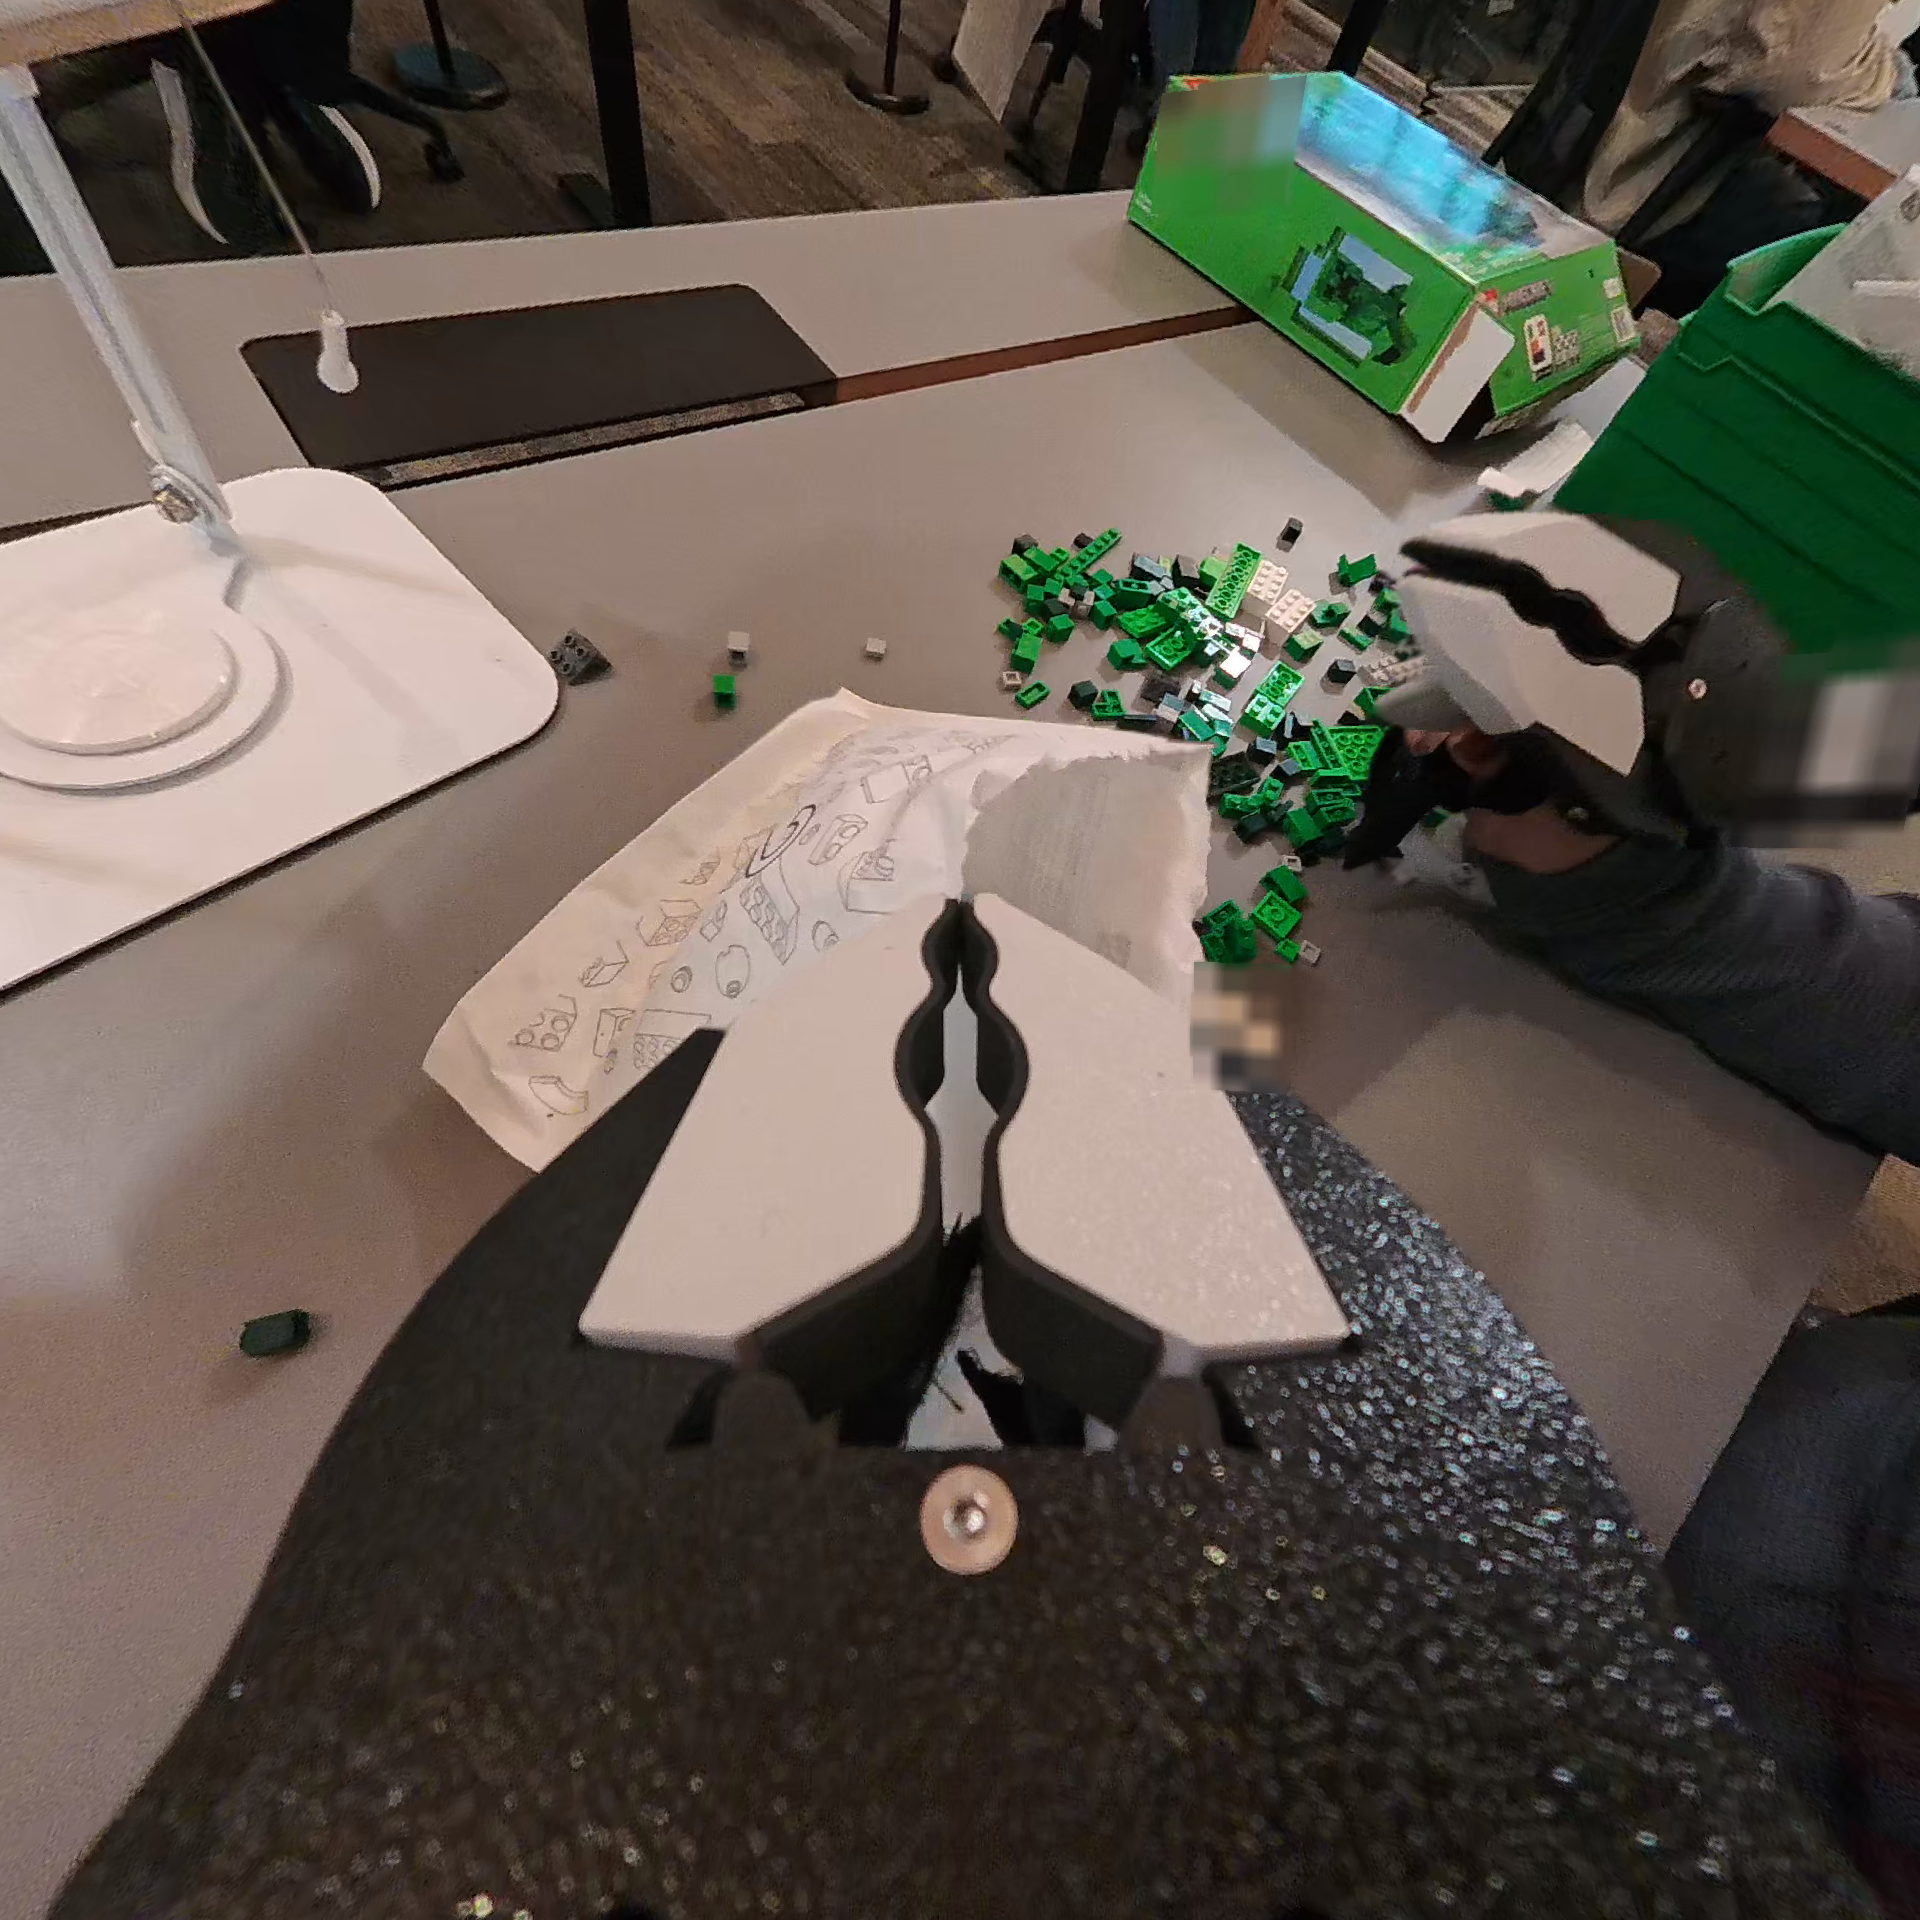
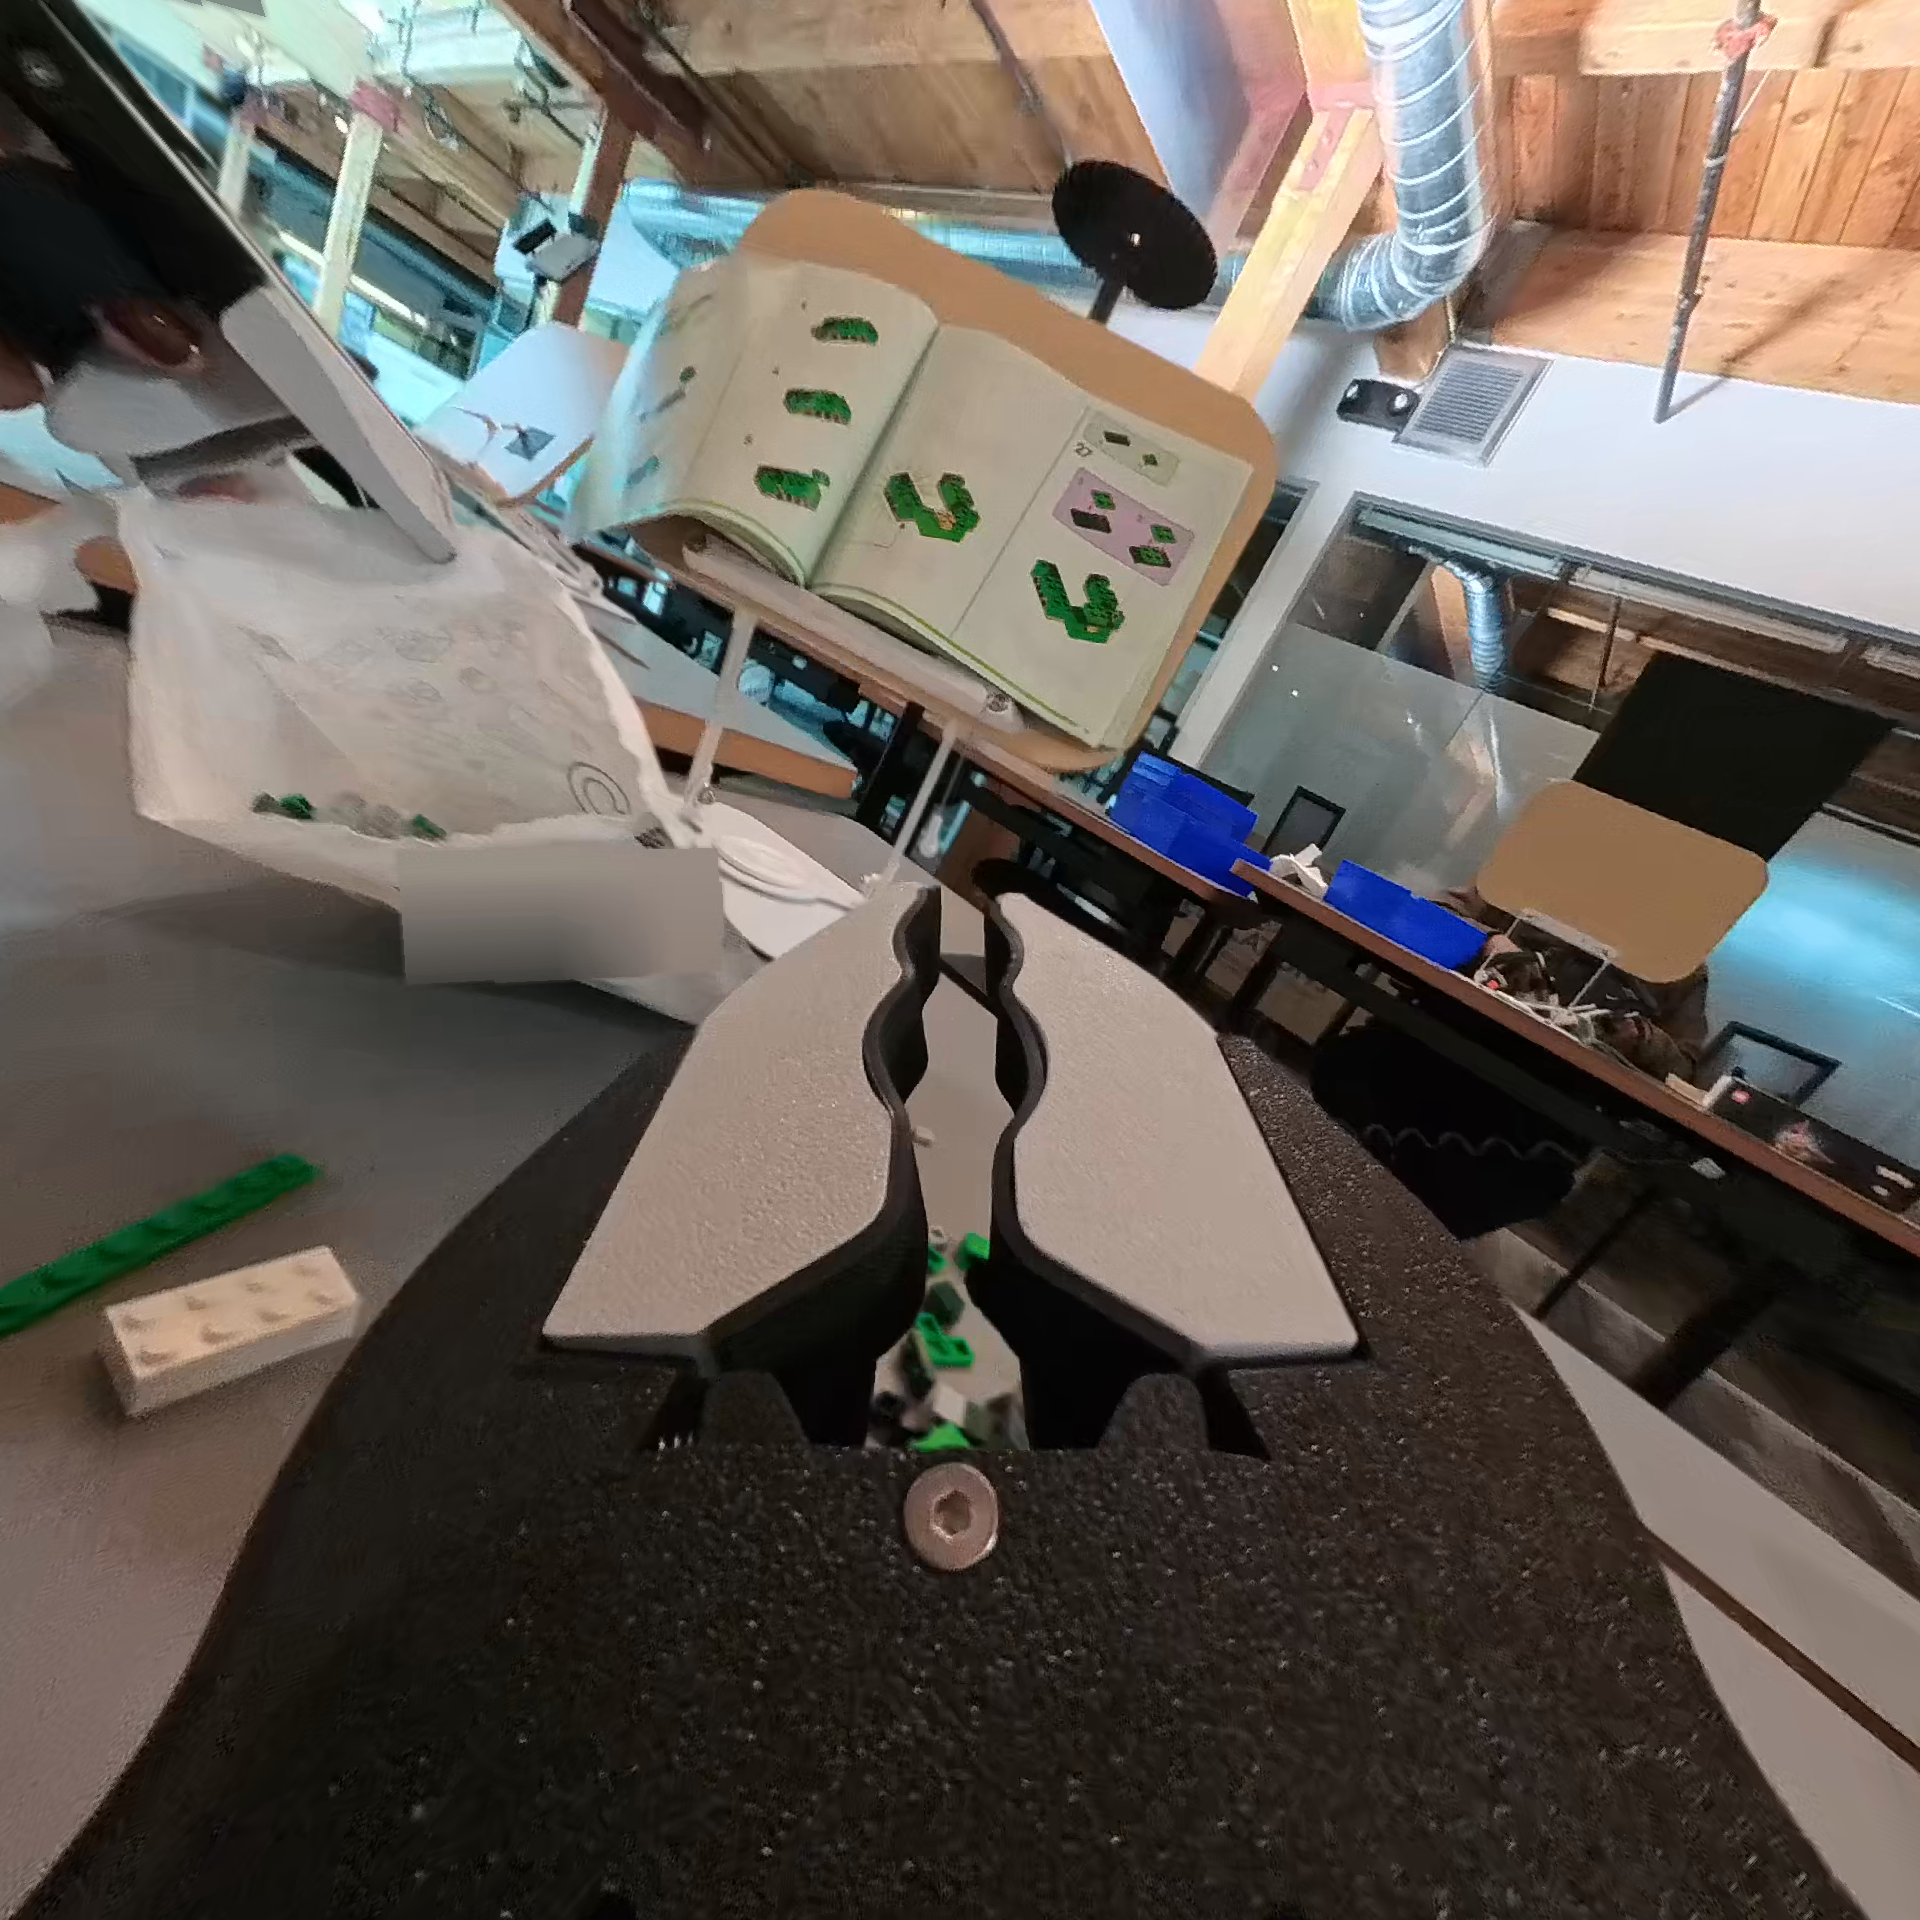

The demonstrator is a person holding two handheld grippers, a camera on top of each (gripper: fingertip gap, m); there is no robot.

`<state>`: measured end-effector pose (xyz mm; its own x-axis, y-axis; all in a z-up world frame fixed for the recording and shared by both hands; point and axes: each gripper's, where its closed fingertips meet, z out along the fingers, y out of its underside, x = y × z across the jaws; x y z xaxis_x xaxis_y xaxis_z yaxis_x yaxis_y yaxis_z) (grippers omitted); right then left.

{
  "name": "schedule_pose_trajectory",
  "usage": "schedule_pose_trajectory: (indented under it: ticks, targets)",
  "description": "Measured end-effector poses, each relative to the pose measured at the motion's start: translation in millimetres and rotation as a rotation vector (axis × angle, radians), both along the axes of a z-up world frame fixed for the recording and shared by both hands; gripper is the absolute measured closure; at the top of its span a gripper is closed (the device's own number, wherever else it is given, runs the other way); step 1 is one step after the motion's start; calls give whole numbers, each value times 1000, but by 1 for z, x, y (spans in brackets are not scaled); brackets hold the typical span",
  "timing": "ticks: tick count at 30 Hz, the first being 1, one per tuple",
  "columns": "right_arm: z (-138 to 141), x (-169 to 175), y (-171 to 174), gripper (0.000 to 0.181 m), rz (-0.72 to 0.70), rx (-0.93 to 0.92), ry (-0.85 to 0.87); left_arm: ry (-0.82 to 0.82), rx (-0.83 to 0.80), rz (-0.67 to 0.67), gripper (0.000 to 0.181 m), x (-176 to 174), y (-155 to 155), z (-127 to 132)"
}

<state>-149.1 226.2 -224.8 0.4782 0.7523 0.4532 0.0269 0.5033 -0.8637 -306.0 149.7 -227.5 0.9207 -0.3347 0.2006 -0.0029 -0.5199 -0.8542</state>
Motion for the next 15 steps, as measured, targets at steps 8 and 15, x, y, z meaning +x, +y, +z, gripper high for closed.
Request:
schedule_pose_trajectory:
  ticks: [8,15]
  targets:
    - [-4,31,27,174,19,-89,-265,-5,4,8,181,-4,0,1]
    - [0,88,40,174,21,-243,-424,-2,9,12,181,-6,-1,2]
